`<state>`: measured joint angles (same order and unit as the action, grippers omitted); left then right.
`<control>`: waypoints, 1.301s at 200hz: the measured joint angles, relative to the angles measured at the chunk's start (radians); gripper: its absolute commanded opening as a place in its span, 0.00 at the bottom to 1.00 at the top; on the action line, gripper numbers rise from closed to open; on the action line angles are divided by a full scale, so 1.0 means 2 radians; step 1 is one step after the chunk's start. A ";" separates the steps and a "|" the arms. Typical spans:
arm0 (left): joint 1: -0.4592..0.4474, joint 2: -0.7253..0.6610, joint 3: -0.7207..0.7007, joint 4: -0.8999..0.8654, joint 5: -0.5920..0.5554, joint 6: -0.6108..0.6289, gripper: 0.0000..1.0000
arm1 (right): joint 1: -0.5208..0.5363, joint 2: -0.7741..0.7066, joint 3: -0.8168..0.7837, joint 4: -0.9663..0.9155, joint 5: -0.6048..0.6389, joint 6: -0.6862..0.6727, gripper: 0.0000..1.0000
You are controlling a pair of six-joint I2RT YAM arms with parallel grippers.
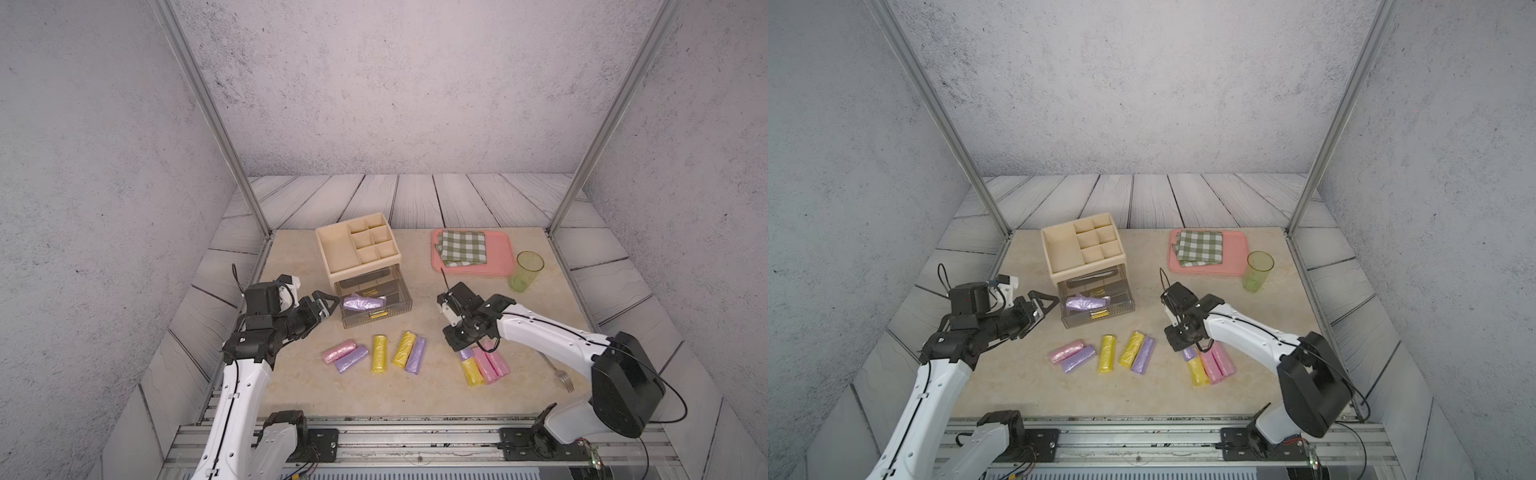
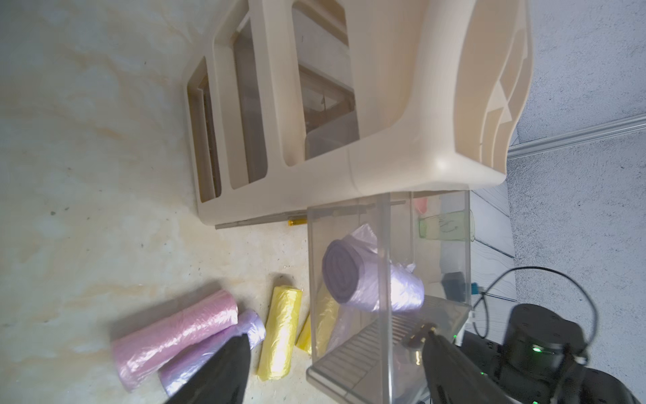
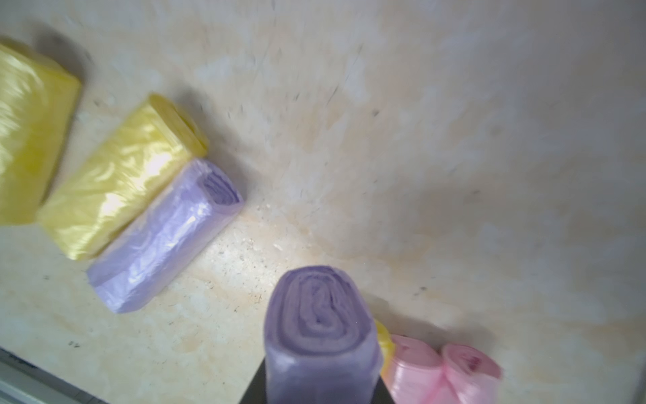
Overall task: Sort the rolls of trash bags by color and place them into the drawer
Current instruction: Pick up the roll of trash bags from the center of the board, then place the roll of trash bags in the drawer.
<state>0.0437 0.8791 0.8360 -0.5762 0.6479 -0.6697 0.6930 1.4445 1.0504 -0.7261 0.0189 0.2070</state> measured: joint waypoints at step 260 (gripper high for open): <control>0.023 0.063 0.021 0.161 0.055 -0.104 0.84 | 0.131 0.271 0.517 -0.017 0.044 -0.378 0.55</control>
<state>0.0895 1.0042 0.8780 -0.2543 0.7574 -0.8768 0.9543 1.9858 2.0838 -0.7609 0.1078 -0.5488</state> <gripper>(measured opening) 0.838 0.545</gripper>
